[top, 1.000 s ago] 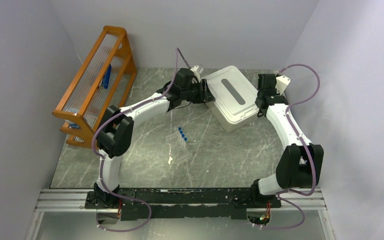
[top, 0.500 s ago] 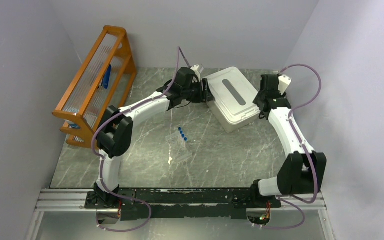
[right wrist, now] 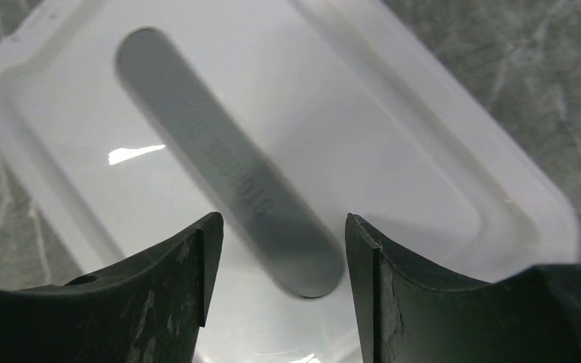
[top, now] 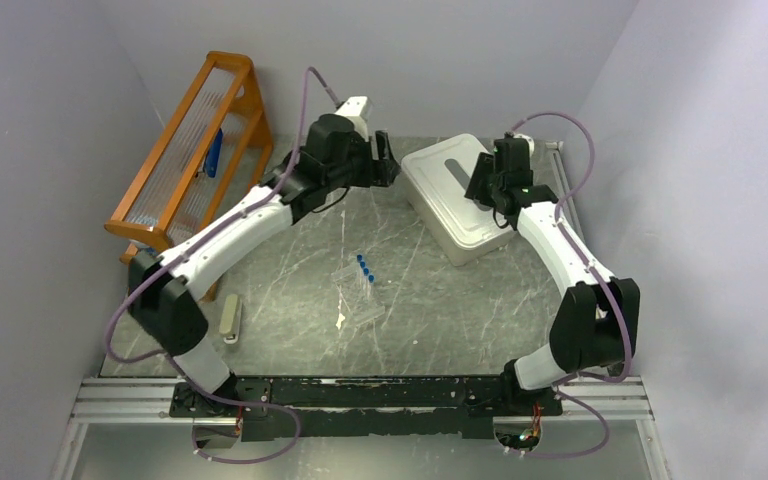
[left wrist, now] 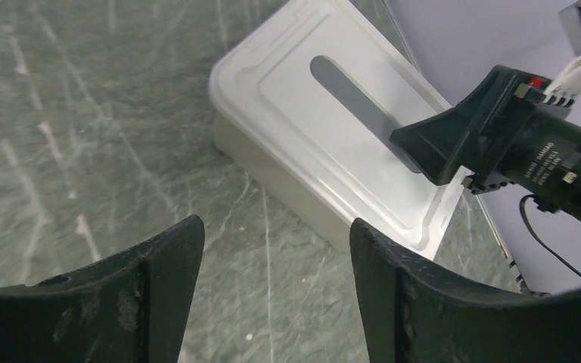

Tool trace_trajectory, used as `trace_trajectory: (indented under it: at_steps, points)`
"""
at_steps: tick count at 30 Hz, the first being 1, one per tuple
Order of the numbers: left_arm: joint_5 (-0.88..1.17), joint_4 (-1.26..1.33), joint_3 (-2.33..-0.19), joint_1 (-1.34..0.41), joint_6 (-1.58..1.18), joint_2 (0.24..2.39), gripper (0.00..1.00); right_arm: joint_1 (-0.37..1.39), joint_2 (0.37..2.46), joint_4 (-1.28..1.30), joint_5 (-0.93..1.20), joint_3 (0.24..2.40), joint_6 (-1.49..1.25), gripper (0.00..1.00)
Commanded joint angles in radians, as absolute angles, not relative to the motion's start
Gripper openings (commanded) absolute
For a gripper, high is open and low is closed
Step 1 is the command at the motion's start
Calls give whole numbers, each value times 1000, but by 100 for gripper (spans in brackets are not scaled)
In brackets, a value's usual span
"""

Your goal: Organize the chemistry lab equipment

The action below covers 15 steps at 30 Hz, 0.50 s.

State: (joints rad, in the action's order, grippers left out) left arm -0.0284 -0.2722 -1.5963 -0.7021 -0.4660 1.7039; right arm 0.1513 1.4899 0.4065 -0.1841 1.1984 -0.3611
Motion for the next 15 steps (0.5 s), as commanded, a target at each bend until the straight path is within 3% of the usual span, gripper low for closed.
trace_trajectory:
  at_steps: [1,8,15]
  points:
    - [-195,-414,-1533,-701,-411,1571,76,179,1521,427,-151,1207,-359,64]
    - [-251,-604,-1465,-684,-406,1378,95,181,1546,488,-203,1217,-370,64]
    - [-316,-698,-1369,-684,-361,1165,97,203,1430,591,-226,1300,-357,65]
